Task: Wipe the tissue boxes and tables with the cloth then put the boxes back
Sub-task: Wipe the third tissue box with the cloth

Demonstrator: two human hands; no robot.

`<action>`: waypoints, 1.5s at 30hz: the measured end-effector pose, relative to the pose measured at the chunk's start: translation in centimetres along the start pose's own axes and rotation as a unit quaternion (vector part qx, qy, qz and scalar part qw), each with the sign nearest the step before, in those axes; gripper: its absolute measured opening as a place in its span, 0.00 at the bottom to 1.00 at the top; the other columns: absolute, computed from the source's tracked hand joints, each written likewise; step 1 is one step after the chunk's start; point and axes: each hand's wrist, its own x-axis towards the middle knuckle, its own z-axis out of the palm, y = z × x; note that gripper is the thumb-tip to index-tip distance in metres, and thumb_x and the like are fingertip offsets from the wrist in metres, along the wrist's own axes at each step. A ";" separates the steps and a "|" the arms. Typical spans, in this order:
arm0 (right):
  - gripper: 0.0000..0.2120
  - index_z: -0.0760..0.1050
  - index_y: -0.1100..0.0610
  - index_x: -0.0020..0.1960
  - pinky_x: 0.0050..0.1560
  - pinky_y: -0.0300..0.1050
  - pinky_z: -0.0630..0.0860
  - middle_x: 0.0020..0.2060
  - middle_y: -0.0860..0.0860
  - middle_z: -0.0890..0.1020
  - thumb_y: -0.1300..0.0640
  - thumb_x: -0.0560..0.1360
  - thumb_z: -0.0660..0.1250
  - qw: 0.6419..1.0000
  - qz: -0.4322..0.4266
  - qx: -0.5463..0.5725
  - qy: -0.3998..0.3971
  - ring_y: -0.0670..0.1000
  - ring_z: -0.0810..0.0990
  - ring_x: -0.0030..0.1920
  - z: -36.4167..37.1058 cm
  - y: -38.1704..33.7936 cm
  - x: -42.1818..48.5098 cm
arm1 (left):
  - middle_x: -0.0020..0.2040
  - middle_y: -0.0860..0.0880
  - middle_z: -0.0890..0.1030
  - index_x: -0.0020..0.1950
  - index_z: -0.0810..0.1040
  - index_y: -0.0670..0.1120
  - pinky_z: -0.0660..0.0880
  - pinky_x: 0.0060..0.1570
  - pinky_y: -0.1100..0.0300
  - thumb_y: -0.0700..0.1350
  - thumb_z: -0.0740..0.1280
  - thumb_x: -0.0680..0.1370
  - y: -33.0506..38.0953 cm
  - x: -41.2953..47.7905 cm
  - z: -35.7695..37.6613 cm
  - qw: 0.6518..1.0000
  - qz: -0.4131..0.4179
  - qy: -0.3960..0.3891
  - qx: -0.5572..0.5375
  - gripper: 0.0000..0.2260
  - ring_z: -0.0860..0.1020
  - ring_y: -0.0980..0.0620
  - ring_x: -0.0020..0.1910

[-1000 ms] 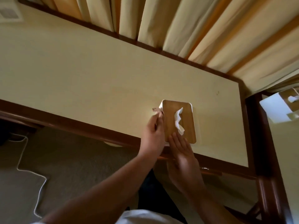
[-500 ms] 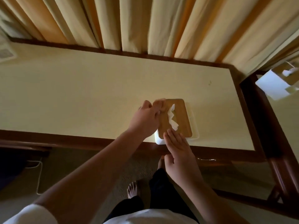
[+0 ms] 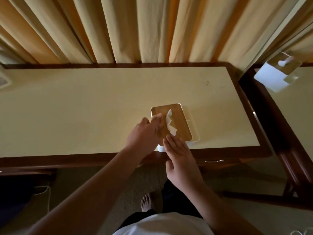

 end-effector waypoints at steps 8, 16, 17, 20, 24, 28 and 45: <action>0.39 0.58 0.57 0.83 0.82 0.57 0.58 0.83 0.52 0.57 0.65 0.76 0.69 0.999 -0.034 0.035 0.001 0.50 0.53 0.83 -0.4 0.0 0.3 | 0.56 0.50 0.76 0.79 0.68 0.54 0.80 0.46 0.57 0.47 0.58 0.87 0.8 -5.6 1.3 0.999 0.028 0.020 0.002 0.19 0.77 0.51 0.49; 0.23 0.71 0.63 0.75 0.75 0.62 0.70 0.74 0.57 0.74 0.57 0.83 0.59 0.988 0.063 0.076 0.117 0.53 0.65 0.79 -2.4 3.1 -1.9 | 0.55 0.50 0.75 0.80 0.67 0.54 0.72 0.40 0.60 0.50 0.58 0.87 1.3 -6.7 2.3 0.998 -0.001 0.054 0.010 0.20 0.74 0.53 0.48; 0.25 0.68 0.63 0.77 0.77 0.63 0.67 0.76 0.58 0.71 0.55 0.83 0.58 0.992 0.070 0.047 0.092 0.54 0.62 0.80 -2.5 3.7 -2.0 | 0.55 0.50 0.76 0.79 0.68 0.54 0.72 0.39 0.61 0.50 0.58 0.87 1.5 -6.9 2.4 0.998 -0.010 0.061 0.022 0.20 0.74 0.53 0.48; 0.31 0.57 0.62 0.82 0.80 0.62 0.61 0.82 0.58 0.60 0.55 0.82 0.59 0.999 0.043 0.003 -0.009 0.56 0.59 0.82 -2.5 5.3 -2.3 | 0.53 0.50 0.76 0.77 0.71 0.53 0.69 0.36 0.61 0.50 0.60 0.86 2.7 -7.8 3.0 0.995 -0.027 0.084 0.044 0.19 0.74 0.54 0.44; 0.35 0.52 0.60 0.84 0.79 0.58 0.63 0.83 0.56 0.53 0.56 0.81 0.63 0.998 0.018 0.001 -0.054 0.55 0.62 0.80 -3.6 6.0 -2.4 | 0.53 0.52 0.78 0.72 0.75 0.54 0.68 0.36 0.62 0.50 0.60 0.85 5.5 -8.6 3.9 0.991 -0.037 0.111 0.063 0.16 0.71 0.58 0.43; 0.35 0.56 0.58 0.84 0.71 0.57 0.73 0.83 0.54 0.59 0.61 0.79 0.65 0.995 0.001 0.079 -0.062 0.56 0.72 0.74 -5.2 6.6 -1.8 | 0.57 0.53 0.79 0.69 0.75 0.56 0.76 0.40 0.60 0.49 0.60 0.85 8.9 -7.9 4.3 0.993 -0.033 0.104 0.053 0.13 0.76 0.56 0.47; 0.42 0.47 0.38 0.82 0.34 0.36 0.74 0.69 0.41 0.75 0.62 0.80 0.65 0.947 0.097 0.250 -0.177 0.47 0.79 0.32 -7.1 10.4 -0.1 | 0.64 0.53 0.78 0.74 0.71 0.55 0.71 0.38 0.57 0.50 0.58 0.86 14.2 -5.2 5.5 0.987 -0.101 0.076 0.099 0.16 0.81 0.49 0.56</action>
